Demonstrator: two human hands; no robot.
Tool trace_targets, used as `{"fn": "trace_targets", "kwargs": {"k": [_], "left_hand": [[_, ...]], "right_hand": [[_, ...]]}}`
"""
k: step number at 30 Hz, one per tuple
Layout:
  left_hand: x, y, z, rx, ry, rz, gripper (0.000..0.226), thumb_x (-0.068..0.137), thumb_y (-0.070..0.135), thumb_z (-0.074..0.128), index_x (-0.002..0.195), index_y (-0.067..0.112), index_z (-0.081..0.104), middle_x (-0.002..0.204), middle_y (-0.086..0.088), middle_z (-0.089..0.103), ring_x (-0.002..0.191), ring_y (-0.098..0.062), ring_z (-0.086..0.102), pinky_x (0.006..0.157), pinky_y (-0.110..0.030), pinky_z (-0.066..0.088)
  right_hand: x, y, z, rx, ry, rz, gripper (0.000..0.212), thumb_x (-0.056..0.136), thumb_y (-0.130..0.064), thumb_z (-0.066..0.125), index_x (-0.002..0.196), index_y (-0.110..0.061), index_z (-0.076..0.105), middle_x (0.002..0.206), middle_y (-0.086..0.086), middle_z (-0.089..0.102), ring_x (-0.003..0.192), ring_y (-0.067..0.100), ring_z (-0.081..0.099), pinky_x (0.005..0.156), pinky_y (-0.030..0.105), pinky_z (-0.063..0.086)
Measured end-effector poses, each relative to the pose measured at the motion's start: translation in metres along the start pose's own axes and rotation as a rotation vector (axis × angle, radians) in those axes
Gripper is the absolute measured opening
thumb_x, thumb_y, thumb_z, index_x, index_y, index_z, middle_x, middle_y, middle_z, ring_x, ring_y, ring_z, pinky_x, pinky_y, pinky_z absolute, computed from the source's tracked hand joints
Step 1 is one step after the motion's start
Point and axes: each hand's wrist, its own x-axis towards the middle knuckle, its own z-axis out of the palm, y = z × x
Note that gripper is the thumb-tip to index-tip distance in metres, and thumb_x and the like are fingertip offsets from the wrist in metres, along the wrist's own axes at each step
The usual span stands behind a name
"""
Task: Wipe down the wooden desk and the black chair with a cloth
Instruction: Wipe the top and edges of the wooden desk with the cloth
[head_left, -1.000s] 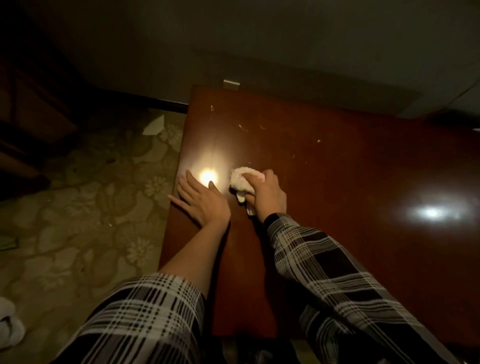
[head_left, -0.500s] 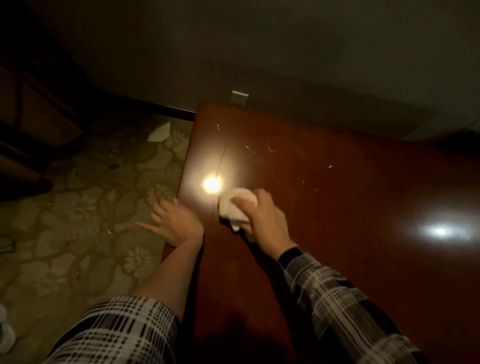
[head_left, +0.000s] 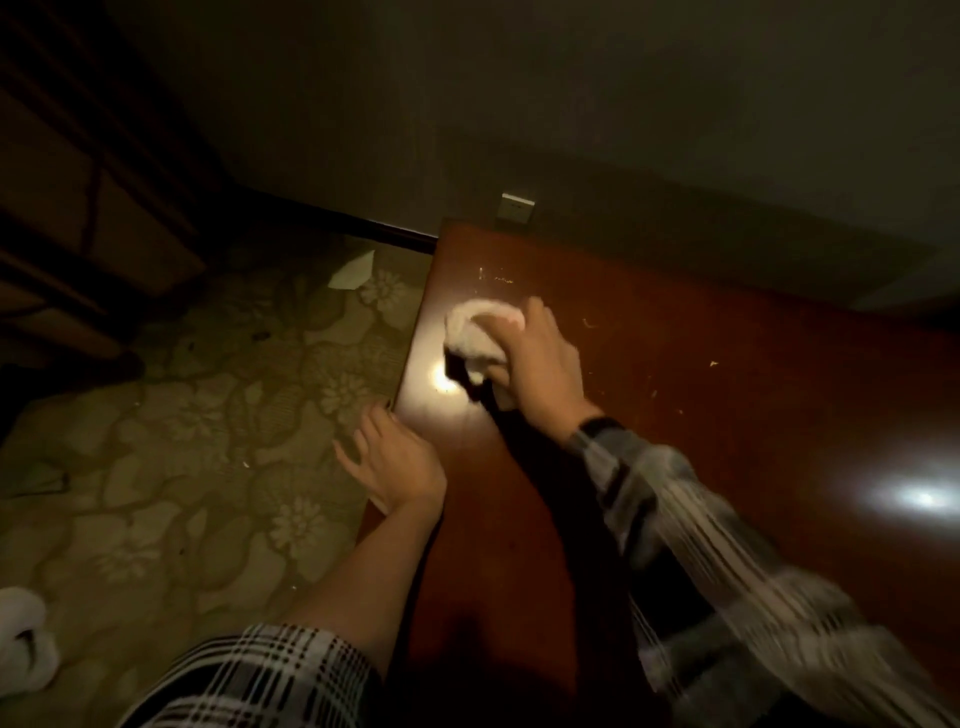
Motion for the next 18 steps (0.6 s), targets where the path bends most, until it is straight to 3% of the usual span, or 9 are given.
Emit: {"fn": "trace_targets", "kwargs": {"k": [3, 6, 9, 12, 15, 18], "left_hand": [[0.000, -0.001, -0.004, -0.059, -0.020, -0.012, 0.030, 0.097, 0.010, 0.036, 0.115, 0.005, 0.058, 0.117, -0.014, 0.062, 0.107, -0.031, 0.057, 0.102, -0.046, 0.032], [0.000, 0.002, -0.013, -0.141, -0.061, -0.088, 0.031, 0.100, 0.014, 0.032, 0.123, 0.008, 0.051, 0.121, -0.015, 0.059, 0.107, -0.033, 0.056, 0.092, -0.041, 0.036], [0.013, 0.008, -0.014, -0.178, -0.082, -0.406, 0.034, 0.102, 0.021, 0.027, 0.127, 0.005, 0.044, 0.117, -0.024, 0.059, 0.101, -0.040, 0.057, 0.082, -0.042, 0.040], [0.036, 0.008, -0.006, -0.235, -0.067, -0.699, 0.039, 0.102, 0.018, 0.029, 0.135, -0.002, 0.033, 0.127, -0.030, 0.051, 0.115, -0.040, 0.051, 0.099, -0.045, 0.037], [0.036, 0.014, -0.008, -0.154, -0.088, -0.702, 0.039, 0.099, 0.014, 0.031, 0.136, 0.001, 0.033, 0.126, -0.029, 0.053, 0.116, -0.040, 0.051, 0.099, -0.044, 0.034], [0.029, 0.017, -0.014, -0.163, -0.104, -0.676, 0.038, 0.095, 0.012, 0.036, 0.132, 0.009, 0.035, 0.123, -0.020, 0.057, 0.111, -0.038, 0.055, 0.089, -0.043, 0.039]], "right_hand": [[-0.061, -0.005, 0.011, 0.030, -0.091, -0.107, 0.045, 0.088, -0.033, 0.062, 0.130, -0.035, 0.048, 0.106, -0.001, 0.037, 0.098, 0.016, 0.040, 0.072, 0.030, 0.039], [-0.071, -0.001, 0.027, -0.059, -0.160, -0.187, 0.048, 0.085, -0.035, 0.063, 0.131, -0.034, 0.048, 0.105, 0.001, 0.038, 0.102, 0.021, 0.043, 0.065, 0.030, 0.037], [-0.027, 0.001, 0.029, -0.078, -0.077, -0.116, 0.045, 0.087, -0.026, 0.063, 0.130, -0.030, 0.050, 0.115, 0.007, 0.045, 0.106, 0.026, 0.045, 0.073, 0.035, 0.043], [0.027, -0.001, 0.021, -0.077, 0.012, -0.004, 0.041, 0.091, -0.026, 0.057, 0.132, -0.028, 0.050, 0.120, 0.009, 0.044, 0.111, 0.028, 0.044, 0.080, 0.034, 0.041], [0.036, -0.011, 0.021, -0.076, 0.022, -0.051, 0.040, 0.091, -0.028, 0.057, 0.130, -0.028, 0.051, 0.123, 0.010, 0.043, 0.113, 0.029, 0.044, 0.080, 0.033, 0.039], [-0.018, -0.022, 0.030, 0.003, -0.016, -0.209, 0.015, 0.091, -0.037, 0.055, 0.106, -0.036, 0.054, 0.115, 0.005, 0.053, 0.104, 0.026, 0.053, 0.082, 0.038, 0.046]]}}
